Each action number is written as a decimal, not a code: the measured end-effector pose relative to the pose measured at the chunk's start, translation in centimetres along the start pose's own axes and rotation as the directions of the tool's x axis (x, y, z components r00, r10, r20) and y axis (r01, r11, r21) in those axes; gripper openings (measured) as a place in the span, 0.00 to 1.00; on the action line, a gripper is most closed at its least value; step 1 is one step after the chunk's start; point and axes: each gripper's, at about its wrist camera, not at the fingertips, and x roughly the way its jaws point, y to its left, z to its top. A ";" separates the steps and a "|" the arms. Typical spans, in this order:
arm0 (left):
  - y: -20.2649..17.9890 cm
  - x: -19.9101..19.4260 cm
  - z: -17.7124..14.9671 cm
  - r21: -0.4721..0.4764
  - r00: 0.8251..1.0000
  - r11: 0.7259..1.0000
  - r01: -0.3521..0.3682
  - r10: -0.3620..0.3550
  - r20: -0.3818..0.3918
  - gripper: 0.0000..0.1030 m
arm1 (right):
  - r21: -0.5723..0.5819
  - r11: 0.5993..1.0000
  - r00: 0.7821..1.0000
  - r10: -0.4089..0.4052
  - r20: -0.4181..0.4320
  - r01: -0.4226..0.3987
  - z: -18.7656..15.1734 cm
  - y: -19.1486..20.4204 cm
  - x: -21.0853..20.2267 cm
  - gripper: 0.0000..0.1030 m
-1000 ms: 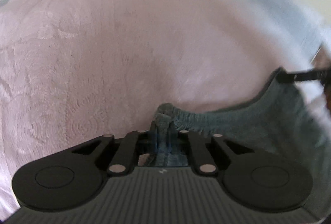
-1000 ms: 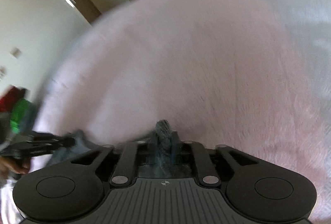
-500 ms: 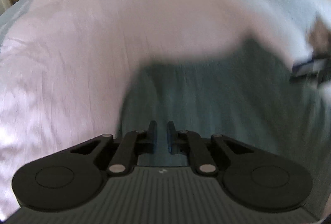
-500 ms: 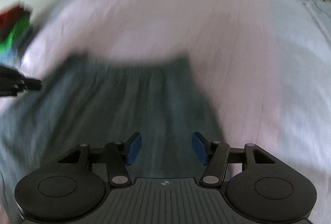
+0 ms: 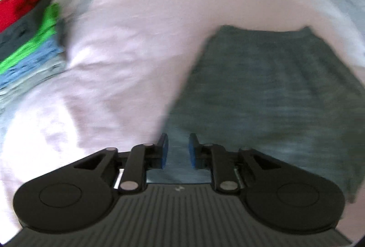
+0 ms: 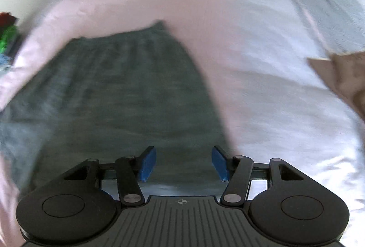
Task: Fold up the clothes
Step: 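Lay the shorts flat on the bed and open both grippers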
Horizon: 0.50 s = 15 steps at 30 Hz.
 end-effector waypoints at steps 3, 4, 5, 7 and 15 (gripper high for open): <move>-3.1 2.0 -0.4 0.036 0.999 0.999 0.034 -0.033 -0.020 0.25 | -0.038 0.999 0.999 -0.034 -0.008 0.034 -2.6 3.0 1.8 0.56; -3.6 2.7 -0.9 0.045 0.999 0.999 0.030 -0.028 -0.040 0.26 | -0.052 0.997 0.998 -0.064 -0.002 0.064 -3.7 3.7 1.8 0.56; -3.9 3.2 -1.8 0.050 0.997 0.999 0.016 -0.013 -0.073 0.26 | -0.065 0.993 0.996 -0.094 0.005 0.094 -4.8 4.4 1.9 0.56; -4.1 3.3 -3.5 0.049 0.993 0.999 -0.002 0.007 -0.116 0.26 | -0.071 0.989 0.991 -0.133 -0.014 0.131 -6.4 5.2 0.9 0.57; -2.9 -3.3 -5.9 0.014 0.966 1.000 -0.011 0.014 -0.258 0.28 | 0.168 0.977 0.974 -0.096 -0.205 0.132 -8.8 6.0 -7.1 0.57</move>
